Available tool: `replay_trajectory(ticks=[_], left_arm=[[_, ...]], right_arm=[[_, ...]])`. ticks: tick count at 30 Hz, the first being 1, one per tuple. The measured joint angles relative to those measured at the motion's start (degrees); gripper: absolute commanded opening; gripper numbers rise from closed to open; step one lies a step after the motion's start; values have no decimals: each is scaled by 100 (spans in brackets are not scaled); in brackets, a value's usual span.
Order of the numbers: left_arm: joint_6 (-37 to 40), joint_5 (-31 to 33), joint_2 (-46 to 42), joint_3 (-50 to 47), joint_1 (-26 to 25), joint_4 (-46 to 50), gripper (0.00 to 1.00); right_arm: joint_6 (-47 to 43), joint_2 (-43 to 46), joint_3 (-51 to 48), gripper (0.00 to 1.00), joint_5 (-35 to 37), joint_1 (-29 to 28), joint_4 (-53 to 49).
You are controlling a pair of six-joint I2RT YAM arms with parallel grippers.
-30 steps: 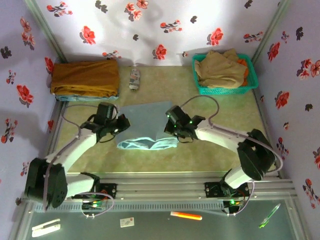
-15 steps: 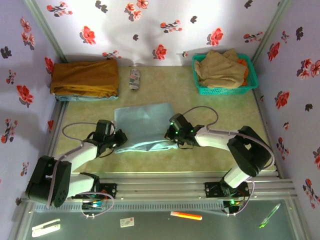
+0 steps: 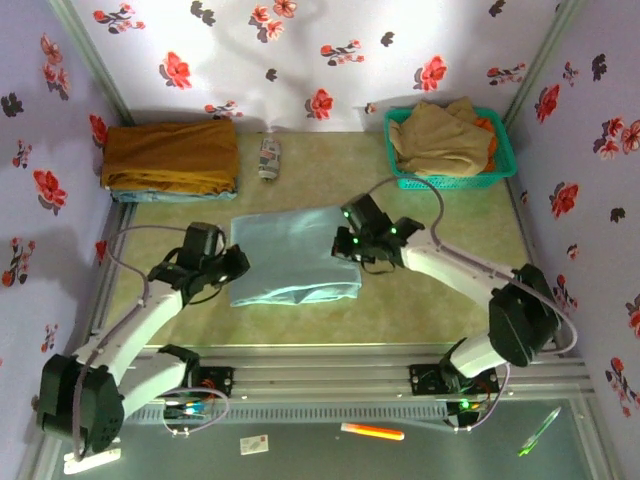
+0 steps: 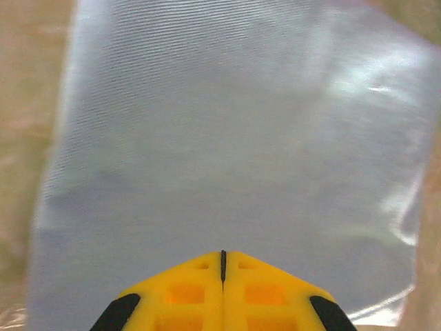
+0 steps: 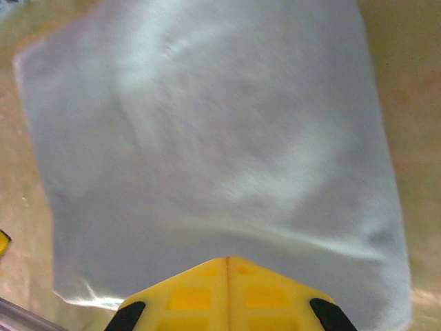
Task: Fold and stack the trousers
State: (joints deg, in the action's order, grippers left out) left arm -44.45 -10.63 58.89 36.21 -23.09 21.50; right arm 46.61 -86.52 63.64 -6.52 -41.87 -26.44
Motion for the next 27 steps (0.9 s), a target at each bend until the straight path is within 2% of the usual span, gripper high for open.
replay_trajectory(ticks=[6,9,13,18,22,27], left_arm=[[-592,195,1051,114,-1237,-866,0],[-890,369,1458,-278,-1609,-1534,0],[-1217,608,1565,-1036,-1928,-2409,0],[-1447,780,1386,-1626,-1993,-3344,0],[-1447,970,1211,-1720,-1939,-3311,0],[-1075,1056,1296,-1360,-1191,-2796,0]], right_arm=[[-516,-1779,1703,0,-15,570,-94],[-597,-2601,2017,0,-42,940,-92],[-601,-3143,2100,0,-358,1207,-68],[-612,-3165,2159,0,-409,1226,-83],[-616,-2994,1832,0,-417,1239,162],[-608,-2124,533,0,-476,1370,625]])
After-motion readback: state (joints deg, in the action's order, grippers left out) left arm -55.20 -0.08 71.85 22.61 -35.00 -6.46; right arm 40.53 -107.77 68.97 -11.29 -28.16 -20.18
